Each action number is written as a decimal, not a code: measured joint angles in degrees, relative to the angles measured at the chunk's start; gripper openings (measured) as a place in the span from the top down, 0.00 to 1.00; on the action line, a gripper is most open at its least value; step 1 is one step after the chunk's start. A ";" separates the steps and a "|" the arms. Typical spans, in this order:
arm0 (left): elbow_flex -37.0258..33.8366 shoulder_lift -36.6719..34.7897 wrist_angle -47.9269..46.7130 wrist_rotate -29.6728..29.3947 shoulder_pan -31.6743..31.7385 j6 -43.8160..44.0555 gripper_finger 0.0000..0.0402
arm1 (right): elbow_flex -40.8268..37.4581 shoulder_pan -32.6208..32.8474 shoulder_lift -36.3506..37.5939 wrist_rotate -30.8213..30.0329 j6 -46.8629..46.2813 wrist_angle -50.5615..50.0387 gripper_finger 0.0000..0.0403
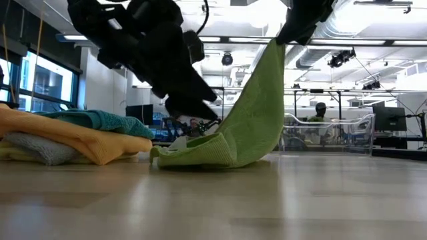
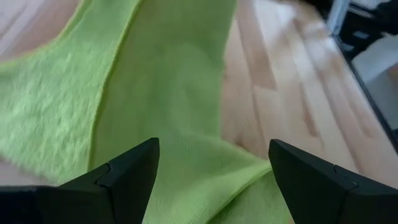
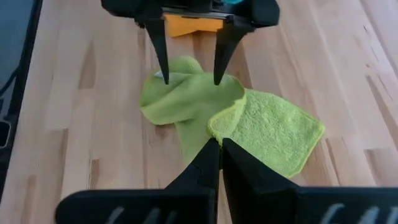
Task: Fold microfiber towels
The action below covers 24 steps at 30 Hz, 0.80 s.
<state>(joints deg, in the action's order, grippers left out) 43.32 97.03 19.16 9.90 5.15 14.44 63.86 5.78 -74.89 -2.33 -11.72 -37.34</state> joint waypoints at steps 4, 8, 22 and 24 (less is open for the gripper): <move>0.05 -0.04 0.78 0.14 -0.51 -3.96 0.27 | 0.00 -0.02 0.02 2.41 2.81 1.29 1.00; 0.05 0.00 0.88 0.13 -0.71 -5.85 0.27 | 0.00 0.02 0.02 3.01 3.17 1.92 1.00; 0.12 -2.84 0.43 -8.09 0.34 -12.51 0.27 | 0.00 0.00 0.04 4.48 4.15 2.03 1.00; 0.05 -2.78 -0.04 -7.49 2.10 -11.65 0.27 | 0.00 0.00 0.04 4.50 3.64 2.05 1.00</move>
<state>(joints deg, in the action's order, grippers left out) 43.38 94.25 19.13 2.41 7.25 2.80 63.86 5.78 -74.85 2.17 -8.09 -35.29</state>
